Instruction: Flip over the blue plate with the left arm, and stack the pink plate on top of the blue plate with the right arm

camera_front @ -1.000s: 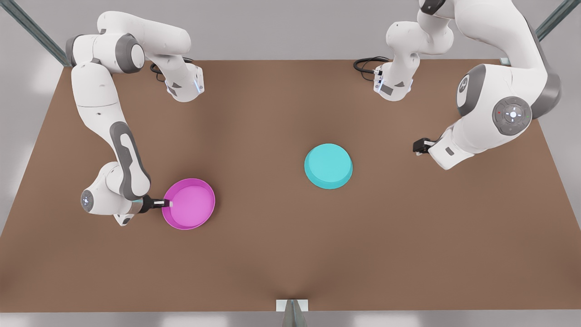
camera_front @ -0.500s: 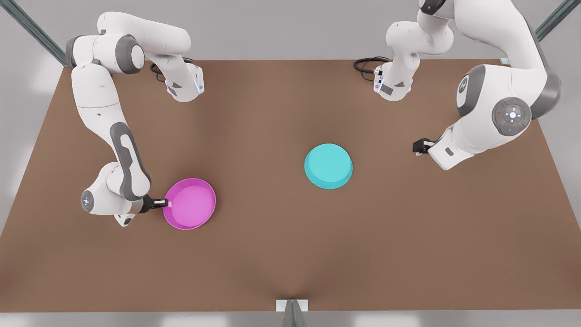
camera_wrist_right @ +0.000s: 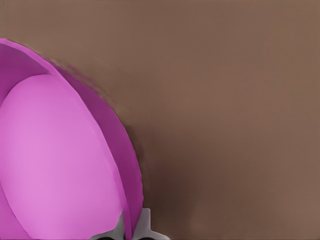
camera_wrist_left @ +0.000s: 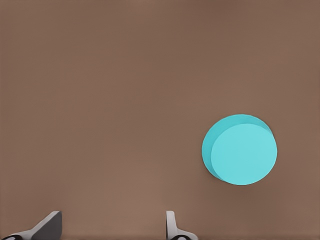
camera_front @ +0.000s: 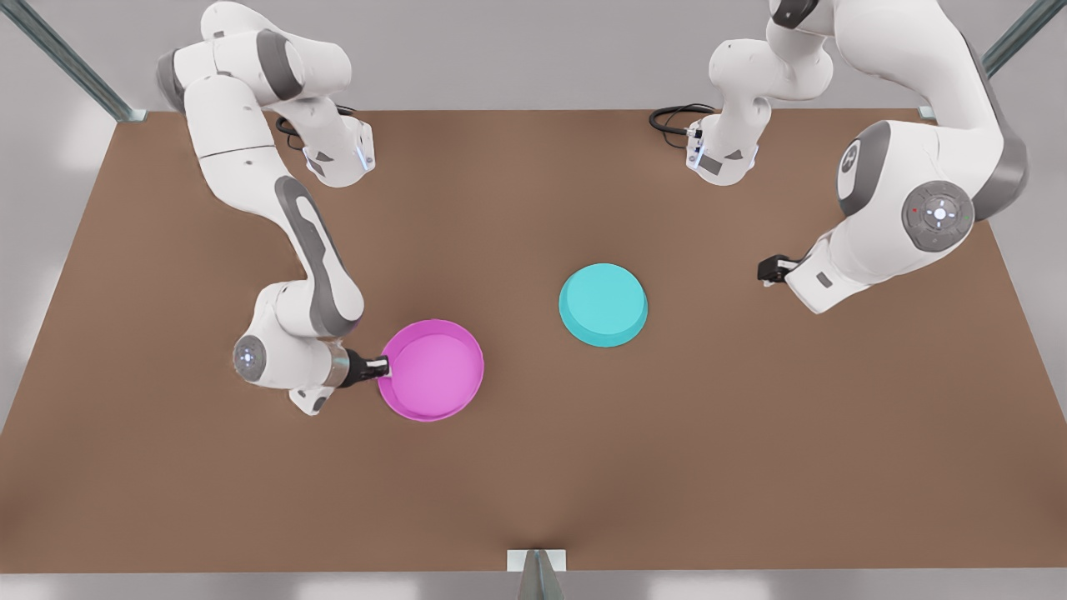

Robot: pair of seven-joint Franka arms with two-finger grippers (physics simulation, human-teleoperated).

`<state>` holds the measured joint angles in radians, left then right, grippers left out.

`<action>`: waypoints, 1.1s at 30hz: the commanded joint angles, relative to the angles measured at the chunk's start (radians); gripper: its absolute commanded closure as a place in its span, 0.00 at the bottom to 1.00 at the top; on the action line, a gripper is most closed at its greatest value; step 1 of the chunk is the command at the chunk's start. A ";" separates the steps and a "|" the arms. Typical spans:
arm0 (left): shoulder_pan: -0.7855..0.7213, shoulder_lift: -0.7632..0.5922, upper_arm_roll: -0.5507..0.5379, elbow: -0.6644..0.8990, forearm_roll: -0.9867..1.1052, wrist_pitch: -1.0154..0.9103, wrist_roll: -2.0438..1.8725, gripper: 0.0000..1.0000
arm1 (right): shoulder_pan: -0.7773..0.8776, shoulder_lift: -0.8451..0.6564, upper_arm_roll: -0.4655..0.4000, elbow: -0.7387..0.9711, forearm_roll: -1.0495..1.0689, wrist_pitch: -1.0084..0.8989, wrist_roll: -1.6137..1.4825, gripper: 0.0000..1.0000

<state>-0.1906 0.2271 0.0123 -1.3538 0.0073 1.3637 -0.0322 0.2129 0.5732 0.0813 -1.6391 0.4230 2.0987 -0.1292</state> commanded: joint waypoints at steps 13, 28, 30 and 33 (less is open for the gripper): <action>0.000 0.001 0.000 -0.001 0.000 0.000 0.000 0.00 | 0.404 0.125 0.000 0.277 0.034 0.001 0.476 0.79; 0.000 0.020 0.003 0.005 0.002 0.002 -0.002 0.00 | 0.520 0.172 0.003 0.228 0.022 0.014 0.471 0.79; 0.000 0.020 0.002 0.005 0.002 0.002 -0.008 0.00 | 0.520 0.174 0.001 0.223 0.022 0.014 0.471 0.68; 0.000 0.020 0.002 0.005 0.002 0.002 -0.009 0.00 | 0.519 0.172 -0.005 0.223 0.020 0.008 0.465 0.54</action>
<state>-0.1902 0.2470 0.0138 -1.3484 0.0090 1.3652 -0.0414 0.7302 0.7470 0.0767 -1.4145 0.4469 2.1064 0.3398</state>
